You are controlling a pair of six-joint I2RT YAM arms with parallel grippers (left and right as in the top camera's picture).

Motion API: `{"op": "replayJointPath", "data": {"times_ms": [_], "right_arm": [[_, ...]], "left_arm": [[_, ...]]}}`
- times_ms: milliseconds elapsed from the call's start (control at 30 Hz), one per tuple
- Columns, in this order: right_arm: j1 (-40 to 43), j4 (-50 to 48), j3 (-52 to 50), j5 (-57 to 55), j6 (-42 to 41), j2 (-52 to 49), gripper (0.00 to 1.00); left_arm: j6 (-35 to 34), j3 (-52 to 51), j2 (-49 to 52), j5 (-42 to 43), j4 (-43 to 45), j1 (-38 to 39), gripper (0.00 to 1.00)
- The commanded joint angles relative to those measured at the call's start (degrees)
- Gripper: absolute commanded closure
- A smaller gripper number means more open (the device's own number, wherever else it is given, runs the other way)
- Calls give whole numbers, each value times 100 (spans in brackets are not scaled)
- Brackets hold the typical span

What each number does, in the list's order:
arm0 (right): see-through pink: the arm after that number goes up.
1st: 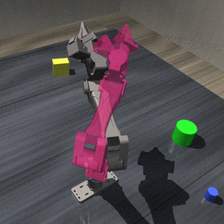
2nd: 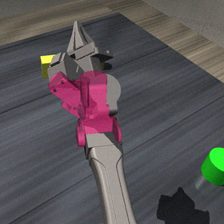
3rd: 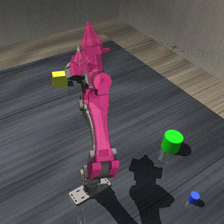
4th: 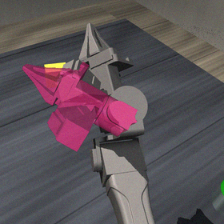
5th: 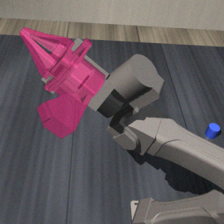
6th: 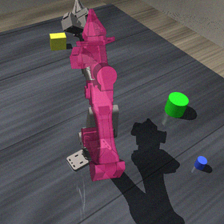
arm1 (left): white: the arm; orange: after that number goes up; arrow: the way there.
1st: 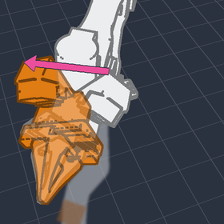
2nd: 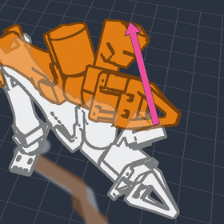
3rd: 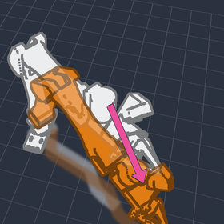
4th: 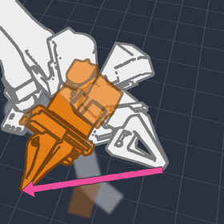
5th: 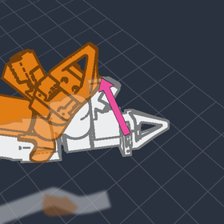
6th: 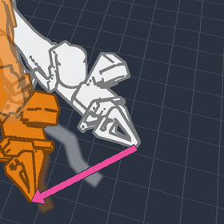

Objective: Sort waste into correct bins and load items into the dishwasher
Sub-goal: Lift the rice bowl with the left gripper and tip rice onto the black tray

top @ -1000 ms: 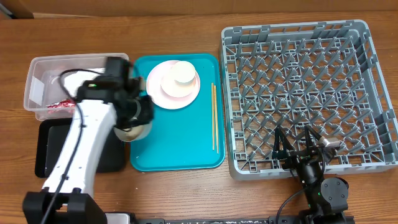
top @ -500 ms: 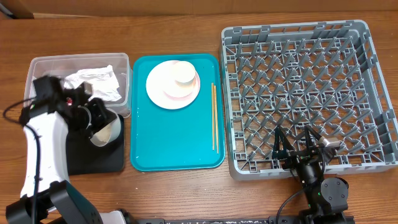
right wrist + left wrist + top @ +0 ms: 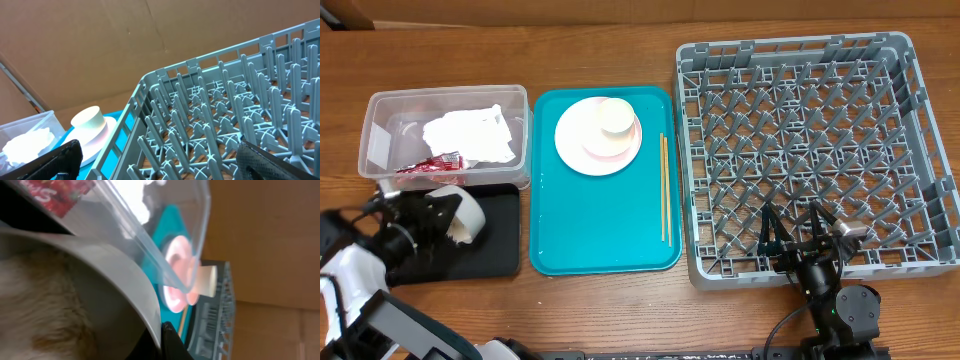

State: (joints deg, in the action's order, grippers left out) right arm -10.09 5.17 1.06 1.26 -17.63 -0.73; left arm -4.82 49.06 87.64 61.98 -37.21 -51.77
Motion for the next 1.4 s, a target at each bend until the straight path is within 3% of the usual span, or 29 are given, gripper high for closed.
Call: {"op": "replayJointPath", "data": {"times_ms": [0, 167, 400, 767, 1167, 1300, 1367], "right_arm": [[42, -35, -59, -9, 7, 55, 0], [42, -35, -59, -9, 7, 55, 0], [42, -35, -59, -9, 7, 55, 0], [42, -35, -59, -9, 7, 55, 0], [42, -35, -59, -9, 7, 55, 0], [42, -35, -59, -9, 7, 55, 0], [42, -35, -59, -9, 7, 55, 0]], "left_arm": [[317, -317, -116, 1353, 341, -247, 96], [350, -566, -116, 1878, 866, -293, 96], [892, -575, -116, 2776, 933, -293, 96], [907, -577, -116, 2861, 850, -284, 96], [734, -575, -116, 2870, 92, -295, 96], [992, -575, -118, 2865, 74, -295, 96], [702, -575, -118, 2870, 68, -295, 96]]}}
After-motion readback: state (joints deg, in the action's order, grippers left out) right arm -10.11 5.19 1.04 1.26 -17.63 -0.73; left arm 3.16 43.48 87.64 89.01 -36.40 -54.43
